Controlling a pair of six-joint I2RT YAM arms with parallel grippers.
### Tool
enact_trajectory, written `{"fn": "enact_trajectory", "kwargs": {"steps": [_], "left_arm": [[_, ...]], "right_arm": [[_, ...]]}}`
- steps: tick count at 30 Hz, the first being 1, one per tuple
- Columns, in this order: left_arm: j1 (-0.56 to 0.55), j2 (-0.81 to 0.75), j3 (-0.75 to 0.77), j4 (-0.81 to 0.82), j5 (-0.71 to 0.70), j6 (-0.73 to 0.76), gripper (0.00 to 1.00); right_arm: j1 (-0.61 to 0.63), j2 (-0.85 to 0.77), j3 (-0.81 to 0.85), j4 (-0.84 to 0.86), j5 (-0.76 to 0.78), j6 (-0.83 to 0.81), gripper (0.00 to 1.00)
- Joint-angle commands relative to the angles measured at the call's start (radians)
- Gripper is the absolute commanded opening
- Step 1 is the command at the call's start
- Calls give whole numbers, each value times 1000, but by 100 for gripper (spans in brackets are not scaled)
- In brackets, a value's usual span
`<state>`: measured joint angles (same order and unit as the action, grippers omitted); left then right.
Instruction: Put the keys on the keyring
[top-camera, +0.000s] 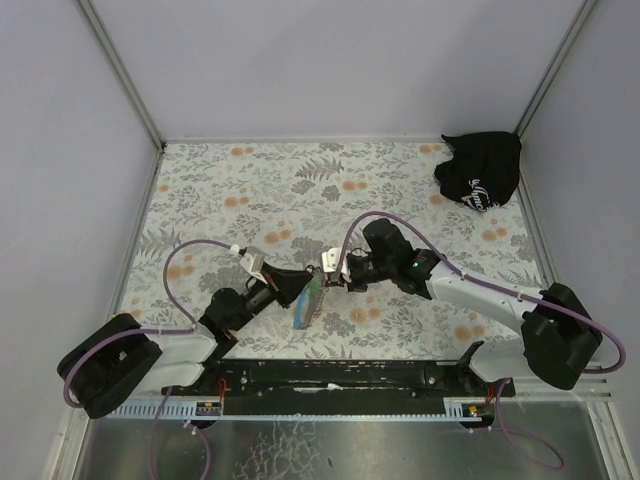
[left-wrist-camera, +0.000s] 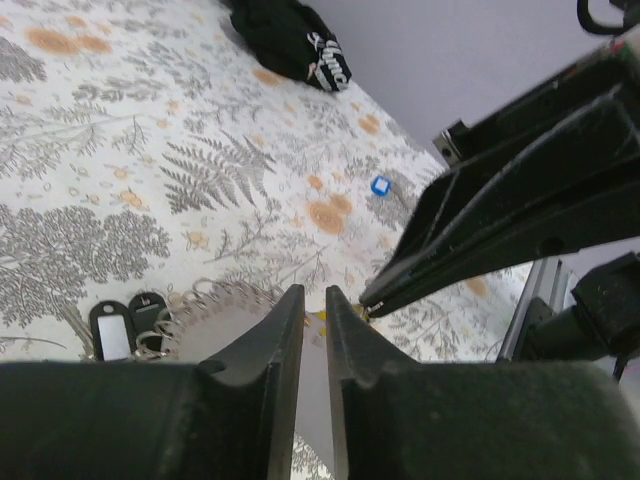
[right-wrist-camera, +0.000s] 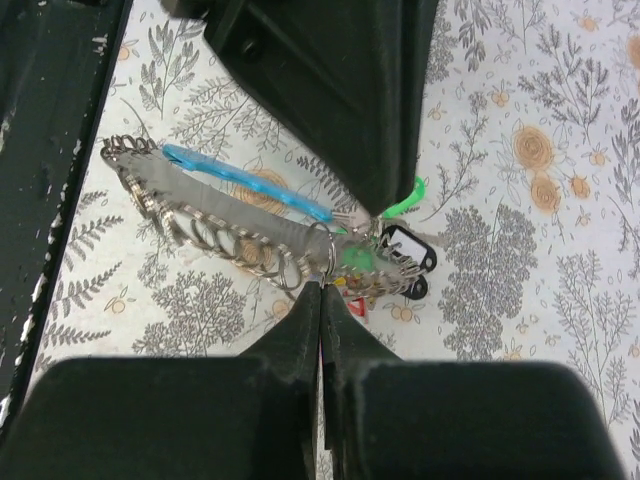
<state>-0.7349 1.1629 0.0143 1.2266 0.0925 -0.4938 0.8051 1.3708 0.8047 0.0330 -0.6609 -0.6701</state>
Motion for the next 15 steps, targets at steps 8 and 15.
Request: {"fn": "enact_trajectory", "kwargs": {"steps": [8, 15], "left_arm": [[5, -155, 6, -47, -7, 133, 26], [14, -82, 55, -42, 182, 267, 35]], "right_arm": [[11, -63, 162, -258, 77, -93, 0], [11, -59, 213, -345, 93, -124, 0]]}}
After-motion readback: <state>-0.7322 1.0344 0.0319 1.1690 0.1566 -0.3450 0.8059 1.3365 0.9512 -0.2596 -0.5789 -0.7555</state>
